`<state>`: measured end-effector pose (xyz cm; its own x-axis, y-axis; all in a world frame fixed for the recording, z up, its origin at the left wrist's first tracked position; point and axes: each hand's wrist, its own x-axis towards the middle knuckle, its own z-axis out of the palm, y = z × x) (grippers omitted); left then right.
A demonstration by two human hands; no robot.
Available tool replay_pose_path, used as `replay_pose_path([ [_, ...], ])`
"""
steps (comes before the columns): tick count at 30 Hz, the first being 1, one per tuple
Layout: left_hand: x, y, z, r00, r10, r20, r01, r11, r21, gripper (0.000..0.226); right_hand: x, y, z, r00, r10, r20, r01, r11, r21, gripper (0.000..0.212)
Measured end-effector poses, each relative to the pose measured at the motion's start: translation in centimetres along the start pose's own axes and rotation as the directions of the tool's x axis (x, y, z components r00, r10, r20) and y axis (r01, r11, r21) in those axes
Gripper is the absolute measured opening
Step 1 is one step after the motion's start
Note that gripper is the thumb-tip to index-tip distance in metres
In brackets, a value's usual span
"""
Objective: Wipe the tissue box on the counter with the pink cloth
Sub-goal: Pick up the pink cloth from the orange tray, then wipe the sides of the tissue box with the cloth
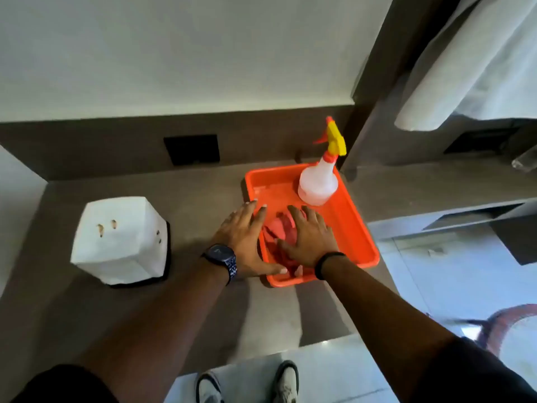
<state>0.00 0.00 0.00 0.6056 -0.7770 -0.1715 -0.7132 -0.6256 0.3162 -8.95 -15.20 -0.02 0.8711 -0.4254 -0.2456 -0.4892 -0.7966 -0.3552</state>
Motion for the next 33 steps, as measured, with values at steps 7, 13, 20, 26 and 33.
replay_pose_path([
  [7, 1.0, -0.5, 3.3, 0.999, -0.013, 0.052, 0.018, 0.996, -0.088, 0.147, 2.4, 1.2, 3.4, 0.998, -0.011, 0.057, 0.021, 0.983, -0.182, 0.082],
  [13, 0.9, -0.6, 3.7, 1.000, -0.007, 0.024, 0.009, 0.996, -0.092, 0.143, 3.4, 1.0, 4.0, 1.000, 0.020, -0.019, -0.023, 0.990, -0.141, 0.060],
  [20, 0.3, -3.2, -3.4, 0.994, -0.021, -0.109, 0.015, 0.998, -0.058, 0.131, 3.5, -2.2, 1.5, 0.890, 0.258, -0.376, 0.022, 0.799, 0.601, 0.050],
  [26, -4.2, -11.0, -14.0, 0.954, -0.053, -0.294, 0.073, 0.996, 0.057, 0.110, 3.3, -13.5, 3.0, 0.941, 0.183, -0.286, 0.183, 0.435, 0.882, 0.030],
  [33, -8.8, -17.3, -13.3, 0.944, -0.275, 0.183, 0.240, 0.951, 0.195, 0.166, 3.1, -20.6, 10.5, 0.996, 0.082, -0.033, 0.000, 0.372, 0.928, 0.041],
])
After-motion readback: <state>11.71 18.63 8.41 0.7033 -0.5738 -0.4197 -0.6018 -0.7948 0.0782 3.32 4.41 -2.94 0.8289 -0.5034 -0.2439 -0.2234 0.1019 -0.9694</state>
